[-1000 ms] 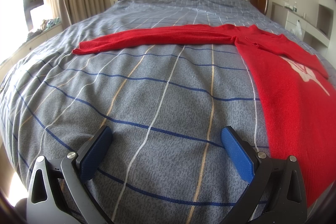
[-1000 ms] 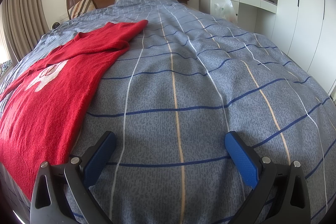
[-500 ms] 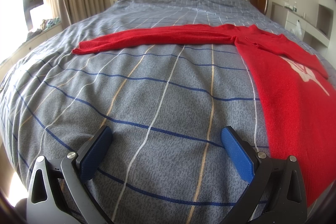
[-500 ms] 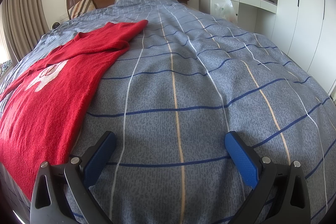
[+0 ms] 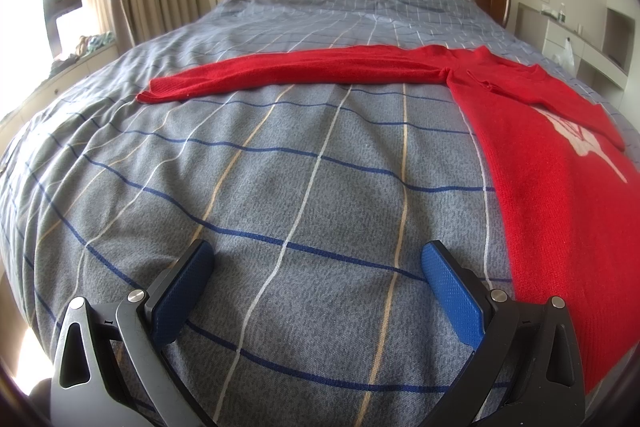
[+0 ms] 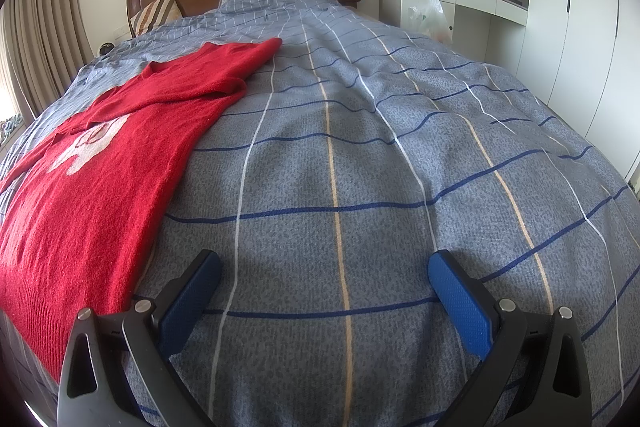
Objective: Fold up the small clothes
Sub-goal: 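Grasp the outstretched sleeve with the left gripper and fold it across the sweater body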
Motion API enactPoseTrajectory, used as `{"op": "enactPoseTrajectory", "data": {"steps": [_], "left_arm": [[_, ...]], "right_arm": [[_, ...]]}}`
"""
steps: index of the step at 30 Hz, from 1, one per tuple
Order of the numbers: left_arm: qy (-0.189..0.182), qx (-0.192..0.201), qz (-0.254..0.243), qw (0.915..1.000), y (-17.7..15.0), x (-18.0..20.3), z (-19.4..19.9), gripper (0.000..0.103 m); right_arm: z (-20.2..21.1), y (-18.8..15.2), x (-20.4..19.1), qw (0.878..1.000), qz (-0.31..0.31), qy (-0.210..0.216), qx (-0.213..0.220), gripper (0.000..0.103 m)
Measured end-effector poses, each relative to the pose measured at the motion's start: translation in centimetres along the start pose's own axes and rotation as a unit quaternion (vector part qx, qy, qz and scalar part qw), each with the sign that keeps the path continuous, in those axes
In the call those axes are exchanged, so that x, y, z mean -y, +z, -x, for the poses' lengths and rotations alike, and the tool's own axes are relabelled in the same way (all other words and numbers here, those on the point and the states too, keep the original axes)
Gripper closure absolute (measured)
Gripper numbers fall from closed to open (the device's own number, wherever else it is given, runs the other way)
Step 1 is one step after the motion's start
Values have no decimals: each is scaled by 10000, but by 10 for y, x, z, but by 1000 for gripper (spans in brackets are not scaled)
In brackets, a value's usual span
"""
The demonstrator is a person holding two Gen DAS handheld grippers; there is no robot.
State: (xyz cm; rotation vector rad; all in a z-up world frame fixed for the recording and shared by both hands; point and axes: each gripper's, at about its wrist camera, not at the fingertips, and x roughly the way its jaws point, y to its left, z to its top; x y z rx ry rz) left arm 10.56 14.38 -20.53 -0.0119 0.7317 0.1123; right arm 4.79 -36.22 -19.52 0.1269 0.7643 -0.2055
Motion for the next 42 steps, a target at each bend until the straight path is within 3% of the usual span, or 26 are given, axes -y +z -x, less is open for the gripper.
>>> {"op": "enactPoseTrajectory", "data": {"steps": [10, 16, 19, 22, 29, 35, 38, 40, 42], "left_arm": [[-124, -258, -40, 9996, 4, -1, 3, 0], [-471, -554, 21, 9974, 20, -9, 14, 0], [-571, -511, 129, 9970, 38, -21, 22, 0], [-759, -419, 552, 9947, 68, -46, 29, 0], [-712, -261, 1726, 9821, 124, -145, 11, 0], [-573, -692, 2960, 9510, 130, -211, -45, 2], [-694, -851, 3076, 9451, 140, -212, -69, 5], [-697, -1018, 2975, 9467, 148, -204, -85, 14], [-494, -1225, 2829, 9500, 153, -197, -102, 16]], "right_arm": [[0, 0, 0, 10000, 0, 0, 0, 0], [0, 0, 0, 10000, -1, -1, 0, 0], [0, 0, 0, 10000, -3, 0, 0, 0], [0, 0, 0, 10000, -2, 0, -1, 0], [0, 0, -1, 10000, -1, -5, 2, 0], [-1, -1, -2, 10000, 24, -29, 10, 0], [-2, -2, -3, 10000, 46, -49, 20, 0], [-2, -2, -3, 10000, 52, -55, 25, 0], [-3, -2, -3, 10000, 54, -55, 28, 0]]}}
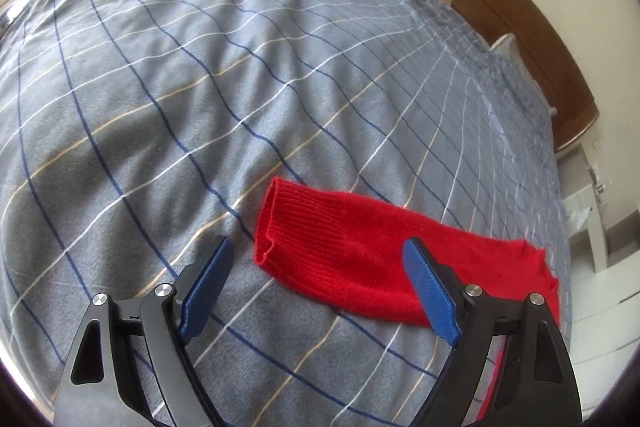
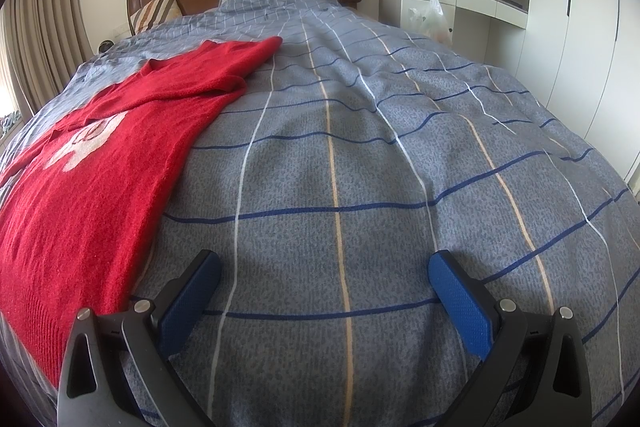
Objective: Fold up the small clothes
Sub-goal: 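Grasp the outstretched sleeve with the left gripper and fold it across the sweater body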
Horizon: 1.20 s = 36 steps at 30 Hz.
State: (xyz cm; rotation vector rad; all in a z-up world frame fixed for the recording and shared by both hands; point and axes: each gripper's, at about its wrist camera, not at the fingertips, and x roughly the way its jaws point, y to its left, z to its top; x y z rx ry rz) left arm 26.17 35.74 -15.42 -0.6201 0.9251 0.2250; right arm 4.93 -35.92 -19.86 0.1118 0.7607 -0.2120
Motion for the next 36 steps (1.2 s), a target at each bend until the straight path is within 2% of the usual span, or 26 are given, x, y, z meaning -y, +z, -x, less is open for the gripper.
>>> {"op": "enactPoseTrajectory", "data": {"steps": [2, 3, 5, 6, 7, 9, 11, 14, 16, 19, 22, 24, 26, 27, 28, 30, 33, 34, 36], "left_arm": [[267, -116, -81, 9995, -1, 4, -15, 19], [383, -173, -130, 9990, -3, 6, -21, 27], [664, -230, -326, 9970, -6, 12, -29, 60], [795, -209, -438, 9957, -7, 15, -29, 88], [858, -153, -492, 9950, -7, 19, -26, 92], [943, 97, -598, 9937, 0, 32, -9, 95], [885, 428, -908, 9910, 10, 64, 16, 95], [457, 843, -1610, 9823, 18, 137, 58, 95], [93, 1043, -2177, 9704, 11, 199, 82, 95], [-500, 1144, -2999, 9458, -15, 291, 104, 95], [-1013, 1023, -3665, 9192, -59, 371, 105, 95], [-1234, 846, -3967, 9057, -91, 411, 96, 95], [-1404, 561, -4226, 8936, -124, 443, 78, 92], [-1486, 315, -4325, 8888, -141, 455, 65, 81], [-1560, 54, -4388, 8849, -157, 464, 51, 51], [-1603, -372, -4397, 8829, -187, 471, 28, 9], [-1868, -676, -4290, 8812, -211, 461, 16, 11], [-1880, -686, -4235, 8835, -211, 452, 17, 11], [-1784, -638, -4055, 8942, -206, 431, 20, 10]], "right_arm": [[0, 0, 0, 10000, 0, -1, -1, 0], [0, 0, 0, 10000, 0, 0, -1, 0], [0, 0, 0, 10000, 0, 0, -1, 0], [0, 0, 0, 10000, 0, 1, -1, 0], [0, 0, 0, 10000, 0, 1, 0, 0], [0, 0, 0, 10000, -4, 8, -1, 0], [0, 0, 0, 10000, -7, 13, -2, 0], [0, 1, 1, 10000, -8, 19, -12, 0], [-1, 1, 1, 10000, -8, 23, -23, 0], [-1, 2, 2, 10000, -8, 29, -37, 0], [-1, 2, 2, 10000, -9, 29, -35, 0], [-1, 2, 2, 10000, -9, 29, -34, 0], [-1, 2, 2, 10000, -9, 28, -32, 0], [-1, 2, 2, 10000, -9, 27, -32, 0], [-1, 2, 2, 10000, -9, 28, -33, 0], [-1, 2, 2, 10000, -10, 29, -33, 0], [-1, 2, 2, 10000, -9, 26, -34, 0], [-1, 2, 2, 10000, -8, 25, -35, 0], [-1, 2, 2, 10000, -9, 26, -36, 0]]}}
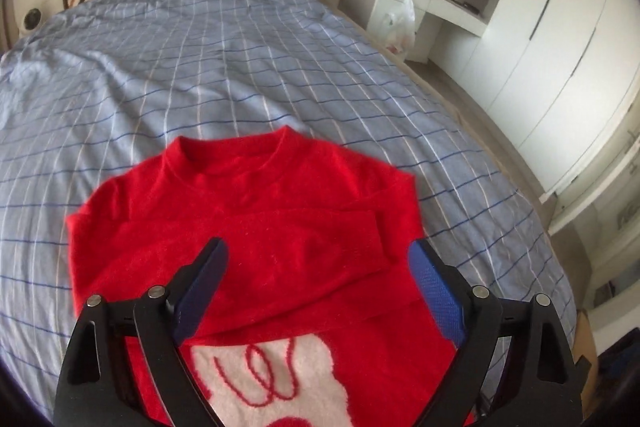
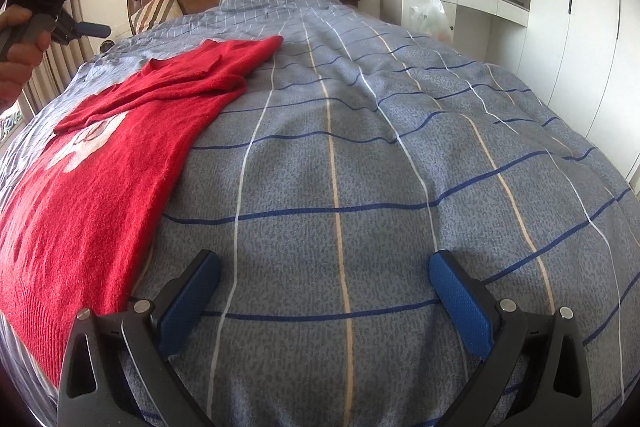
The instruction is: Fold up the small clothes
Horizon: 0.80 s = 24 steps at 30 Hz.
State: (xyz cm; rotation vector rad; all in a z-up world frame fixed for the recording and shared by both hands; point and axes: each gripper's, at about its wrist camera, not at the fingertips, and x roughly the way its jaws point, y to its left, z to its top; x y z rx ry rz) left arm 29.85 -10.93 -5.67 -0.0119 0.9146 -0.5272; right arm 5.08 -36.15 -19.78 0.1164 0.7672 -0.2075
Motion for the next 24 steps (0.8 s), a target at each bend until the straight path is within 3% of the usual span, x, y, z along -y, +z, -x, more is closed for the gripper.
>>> {"op": "enactPoseTrajectory", "data": {"steps": [4, 7, 10, 14, 19, 24], "left_arm": [[348, 54, 509, 9981, -36, -56, 32, 10], [866, 160, 482, 9949, -76, -91, 56, 9], [1442, 199, 453, 9883, -122, -119, 74, 9], [1946, 174, 802, 9774, -178, -156, 86, 6], [2184, 249, 1531, 9634, -224, -195, 81, 6], [2231, 534, 1476, 9621, -235, -198, 76, 1]], "right_arm": [[0, 0, -1, 10000, 4, -12, -8, 0], [0, 0, -1, 10000, 6, -15, -9, 0], [0, 0, -1, 10000, 6, -14, -8, 0], [0, 0, -1, 10000, 7, -15, -4, 0], [-1, 0, -1, 10000, 10, -27, 17, 0], [0, -1, -1, 10000, 15, -36, 35, 0]]}}
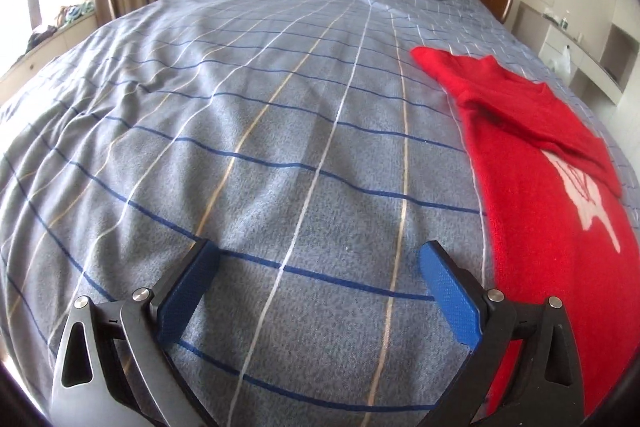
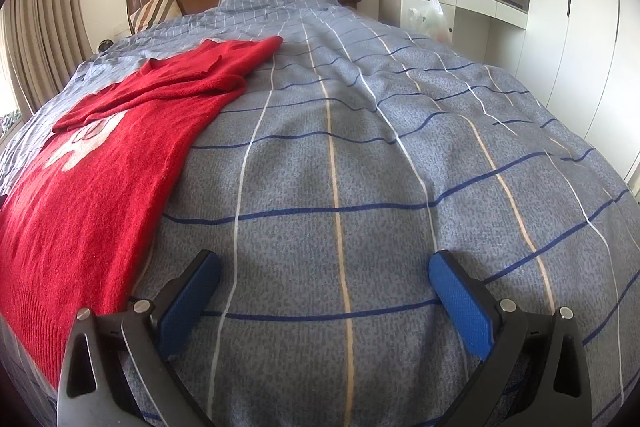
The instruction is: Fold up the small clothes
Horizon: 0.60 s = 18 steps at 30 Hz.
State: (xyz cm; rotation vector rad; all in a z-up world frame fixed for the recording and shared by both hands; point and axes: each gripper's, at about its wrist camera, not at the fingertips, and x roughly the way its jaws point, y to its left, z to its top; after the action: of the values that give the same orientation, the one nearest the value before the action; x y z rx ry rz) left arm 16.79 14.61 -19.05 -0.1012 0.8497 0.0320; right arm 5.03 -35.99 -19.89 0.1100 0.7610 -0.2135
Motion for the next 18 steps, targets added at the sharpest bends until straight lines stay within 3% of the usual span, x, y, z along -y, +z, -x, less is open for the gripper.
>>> {"op": "enactPoseTrajectory", "data": {"steps": [7, 18], "left_arm": [[-253, 134, 68, 9996, -6, -8, -2, 1], [-240, 206, 41, 9995, -11, -9, 0, 1]], "right_arm": [[0, 0, 0, 10000, 2, -2, -4, 0], [0, 0, 0, 10000, 1, -4, -4, 0]]}}
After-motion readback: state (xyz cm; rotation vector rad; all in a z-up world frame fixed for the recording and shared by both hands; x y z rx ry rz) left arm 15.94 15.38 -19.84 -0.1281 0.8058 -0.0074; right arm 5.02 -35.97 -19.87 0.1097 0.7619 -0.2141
